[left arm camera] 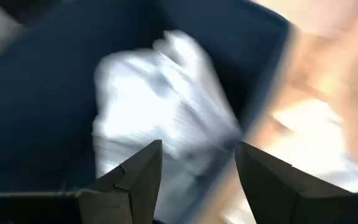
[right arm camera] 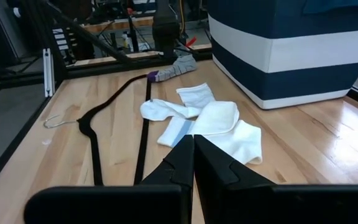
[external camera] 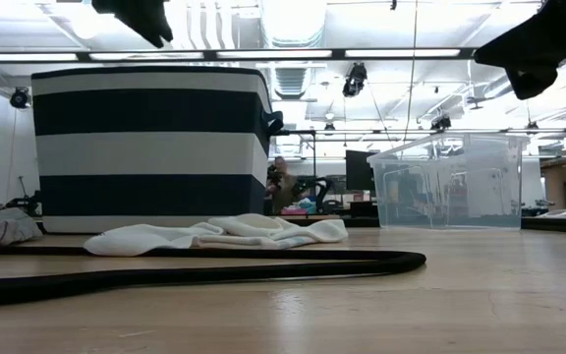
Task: Pick & Place Cloths
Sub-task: Put the gray sock into the transparent bin
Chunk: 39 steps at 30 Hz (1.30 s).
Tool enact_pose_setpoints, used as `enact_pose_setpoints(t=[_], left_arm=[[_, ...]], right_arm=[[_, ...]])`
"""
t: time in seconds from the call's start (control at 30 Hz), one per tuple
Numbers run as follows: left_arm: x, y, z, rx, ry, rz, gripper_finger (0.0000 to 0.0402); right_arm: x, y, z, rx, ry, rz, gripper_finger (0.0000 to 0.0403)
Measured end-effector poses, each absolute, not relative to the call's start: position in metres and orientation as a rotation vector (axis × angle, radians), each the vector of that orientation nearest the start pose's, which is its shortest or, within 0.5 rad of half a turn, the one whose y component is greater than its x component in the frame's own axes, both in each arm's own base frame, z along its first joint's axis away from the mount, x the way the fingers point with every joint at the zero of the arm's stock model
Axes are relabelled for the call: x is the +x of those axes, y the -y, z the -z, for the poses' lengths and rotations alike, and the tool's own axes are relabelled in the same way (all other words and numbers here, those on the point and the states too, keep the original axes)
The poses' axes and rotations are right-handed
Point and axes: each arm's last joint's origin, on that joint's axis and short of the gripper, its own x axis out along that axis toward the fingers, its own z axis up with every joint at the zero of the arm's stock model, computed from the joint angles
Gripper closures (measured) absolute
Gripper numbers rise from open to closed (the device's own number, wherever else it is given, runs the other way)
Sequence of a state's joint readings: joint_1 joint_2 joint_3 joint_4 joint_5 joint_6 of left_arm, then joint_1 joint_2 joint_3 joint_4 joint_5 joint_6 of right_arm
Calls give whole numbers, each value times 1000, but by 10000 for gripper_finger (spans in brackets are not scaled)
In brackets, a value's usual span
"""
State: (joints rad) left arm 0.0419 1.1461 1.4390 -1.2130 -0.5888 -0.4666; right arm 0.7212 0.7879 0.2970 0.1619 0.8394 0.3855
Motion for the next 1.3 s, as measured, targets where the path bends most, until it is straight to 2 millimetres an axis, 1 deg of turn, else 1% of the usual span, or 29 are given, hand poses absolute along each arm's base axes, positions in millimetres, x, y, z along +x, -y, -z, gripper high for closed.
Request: enact_pose_setpoints(t=[0.07,0.17,0.23,0.37,0.47,0.6,0.67,0.8,0.87,0.97,1.07,1.17,1.3], left_arm=[[181,-18,-396,-234,-782,-655,195],[182,-2,-384,-276,-867,-481,196],[184,9,-375,-274,-913,-429,196],[187,34,-350,-271,-1009,-389,196],[187,54,-328,-306,-1092,-405,196],[181,77,-298,-350,-1235,-416,196],[176,84,-282,-369,-1292,-472,196],[169,89,-252,-411,-1340,-611,195],[168,89,-237,-413,-1357,-648,195],[163,87,-218,-393,-1405,-688,195],[158,85,-206,-394,-1445,-701,195],[156,84,-198,-401,-1443,-695,195],[161,87,-188,-418,-1404,-617,195]], right_arm=[[135,-90,-200,152,-207,160,394],[135,-90,-200,151,-207,160,394],[135,-90,-200,151,-207,160,394],[135,-90,-200,151,-207,160,394],[135,-90,-200,151,-207,160,394],[135,-90,-200,152,-206,160,394],[135,-90,-200,152,-206,160,394],[135,-90,-201,159,-200,159,394],[135,-90,-201,158,-200,159,394],[135,-90,-201,160,-199,158,394],[135,-90,-201,160,-199,159,394],[135,-90,-201,159,-199,159,394],[135,-90,-201,160,-198,159,394]])
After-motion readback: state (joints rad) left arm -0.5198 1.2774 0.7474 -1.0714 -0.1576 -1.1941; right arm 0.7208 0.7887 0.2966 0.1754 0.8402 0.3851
